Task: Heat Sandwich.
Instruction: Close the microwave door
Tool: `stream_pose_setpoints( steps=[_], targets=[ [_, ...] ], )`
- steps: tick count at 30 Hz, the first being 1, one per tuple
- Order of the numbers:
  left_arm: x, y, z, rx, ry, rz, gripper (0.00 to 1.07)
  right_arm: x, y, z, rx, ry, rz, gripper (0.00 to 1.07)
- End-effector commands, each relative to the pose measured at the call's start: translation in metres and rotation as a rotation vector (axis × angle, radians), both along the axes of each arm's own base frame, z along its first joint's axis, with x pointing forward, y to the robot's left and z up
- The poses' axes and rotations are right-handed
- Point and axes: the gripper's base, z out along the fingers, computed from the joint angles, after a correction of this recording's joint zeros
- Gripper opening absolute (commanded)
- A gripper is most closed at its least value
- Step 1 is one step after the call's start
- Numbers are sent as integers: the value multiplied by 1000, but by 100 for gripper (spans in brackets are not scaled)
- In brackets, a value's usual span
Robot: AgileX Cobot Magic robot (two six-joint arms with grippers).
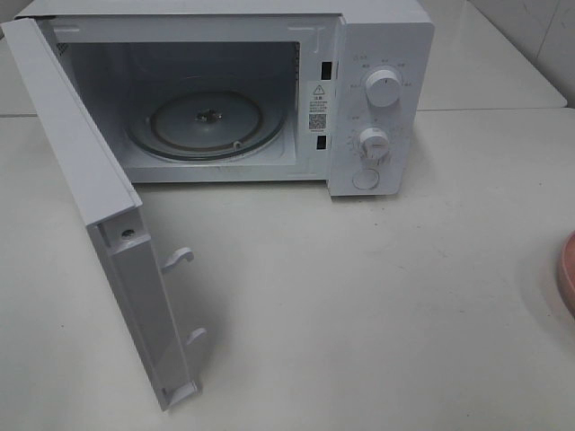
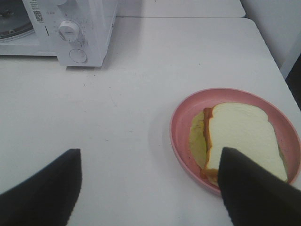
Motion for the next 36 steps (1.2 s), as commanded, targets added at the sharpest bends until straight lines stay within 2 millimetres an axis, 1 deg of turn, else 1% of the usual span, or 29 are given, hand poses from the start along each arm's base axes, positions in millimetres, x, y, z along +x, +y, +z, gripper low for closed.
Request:
stream_pose_setpoints(
  steps=[1,7,11,14,17,18,20,21,22,24,25,26,27,28,29,30,31,33,34,35,36],
  targets=[
    [-3,-1,0,-7,-13,1,98,-4,0,0,-9,-36,0,76],
    [-2,-1,0,-17,-10,6,98,-4,0,0,-9,-36,0,76],
    [5,-1,8,-41,-10,14,94,-4,0,0,-9,-36,0,76],
    [17,0,18,-45,-26,23,89,-4,0,0,-9,-36,0,76],
    [26,0,20,-48,-14,27,85,-4,0,0,-9,-36,0,76],
    [35,0,22,-49,2,31,77,-4,0,0,-9,-36,0,76],
    [45,0,22,-50,27,35,65,-4,0,0,-9,-36,0,76],
    [45,0,22,-50,27,35,65,-4,0,0,-9,-36,0,76],
    [54,0,22,-51,50,39,50,-4,0,0,-9,-36,0,76],
    [65,1,22,-48,72,45,37,-4,0,0,-8,-36,-1,76],
    [65,1,22,-48,72,45,37,-4,0,0,-8,-36,-1,76],
    [70,1,22,-44,82,48,29,-4,0,0,-8,-36,-1,76],
    [80,2,20,-37,101,55,15,-4,0,0,-8,-36,-1,76],
    [85,2,20,-34,106,58,6,-4,0,0,-8,-36,-1,76],
    [91,3,18,-27,108,60,0,-4,0,0,-8,-36,-1,76],
    [91,3,18,-27,108,60,0,-4,0,0,-8,-36,-1,76],
    [101,3,13,-13,100,63,0,-4,0,0,-8,-36,-1,76],
    [111,4,6,-7,76,70,0,-4,0,0,-8,-36,-1,76],
    [111,4,6,-7,76,70,0,-4,0,0,-8,-36,-1,76],
    [121,5,-2,-9,46,82,0,-4,0,0,-8,-36,-1,76],
    [124,6,-6,-9,32,87,0,-4,0,0,-8,-36,-1,76]
  ],
)
